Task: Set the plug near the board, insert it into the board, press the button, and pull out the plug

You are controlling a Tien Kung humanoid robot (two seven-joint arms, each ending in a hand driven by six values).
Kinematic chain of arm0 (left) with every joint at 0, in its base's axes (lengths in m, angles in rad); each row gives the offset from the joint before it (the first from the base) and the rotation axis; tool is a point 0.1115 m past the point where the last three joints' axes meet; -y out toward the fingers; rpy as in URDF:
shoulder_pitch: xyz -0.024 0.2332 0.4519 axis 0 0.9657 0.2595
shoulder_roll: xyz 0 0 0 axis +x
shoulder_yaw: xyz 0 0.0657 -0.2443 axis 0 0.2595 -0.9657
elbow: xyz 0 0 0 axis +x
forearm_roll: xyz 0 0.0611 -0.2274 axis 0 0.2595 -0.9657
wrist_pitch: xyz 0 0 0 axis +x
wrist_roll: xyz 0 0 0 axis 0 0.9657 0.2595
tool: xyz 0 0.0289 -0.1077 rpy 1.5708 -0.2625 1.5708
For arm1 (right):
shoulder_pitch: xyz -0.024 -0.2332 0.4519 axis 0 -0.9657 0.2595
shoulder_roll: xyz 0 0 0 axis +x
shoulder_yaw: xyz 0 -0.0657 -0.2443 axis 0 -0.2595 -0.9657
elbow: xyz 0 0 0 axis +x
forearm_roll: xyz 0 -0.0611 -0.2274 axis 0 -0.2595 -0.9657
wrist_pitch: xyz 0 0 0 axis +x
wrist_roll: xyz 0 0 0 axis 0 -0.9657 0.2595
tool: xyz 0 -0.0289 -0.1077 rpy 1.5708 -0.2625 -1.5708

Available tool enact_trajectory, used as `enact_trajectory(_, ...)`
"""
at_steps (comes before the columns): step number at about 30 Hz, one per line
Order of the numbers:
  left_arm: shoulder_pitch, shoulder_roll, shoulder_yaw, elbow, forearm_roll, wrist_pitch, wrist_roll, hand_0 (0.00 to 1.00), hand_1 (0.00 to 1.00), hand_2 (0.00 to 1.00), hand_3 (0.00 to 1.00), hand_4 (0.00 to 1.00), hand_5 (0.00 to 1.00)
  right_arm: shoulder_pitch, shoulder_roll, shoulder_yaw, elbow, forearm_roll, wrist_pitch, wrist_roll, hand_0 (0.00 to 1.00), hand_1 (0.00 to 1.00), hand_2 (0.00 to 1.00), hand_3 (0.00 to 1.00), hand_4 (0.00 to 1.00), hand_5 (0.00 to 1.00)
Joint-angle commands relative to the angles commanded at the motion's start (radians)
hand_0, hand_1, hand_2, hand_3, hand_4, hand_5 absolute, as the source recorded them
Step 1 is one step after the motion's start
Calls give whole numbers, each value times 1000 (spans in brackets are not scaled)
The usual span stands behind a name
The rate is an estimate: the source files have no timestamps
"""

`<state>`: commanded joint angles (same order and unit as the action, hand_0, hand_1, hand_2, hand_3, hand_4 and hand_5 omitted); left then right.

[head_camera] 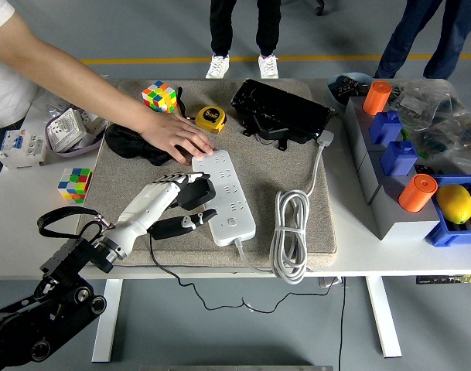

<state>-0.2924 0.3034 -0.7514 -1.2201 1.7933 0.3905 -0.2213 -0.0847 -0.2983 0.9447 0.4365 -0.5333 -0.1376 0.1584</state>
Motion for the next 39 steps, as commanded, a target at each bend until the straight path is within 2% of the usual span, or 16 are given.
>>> enact_trajectory(21, -36, -11, 43, 34, 46, -21, 43, 919, 934, 937, 869, 876, 998, 2, 0, 1, 0, 2, -3, 9, 613, 617, 576, 540, 720, 250)
enact_trajectory(39, -81, -30, 74, 61, 45, -28, 59, 919, 930, 925, 852, 879, 998, 3, 0, 2, 0, 3, -3, 11, 611, 615, 574, 540, 717, 247)
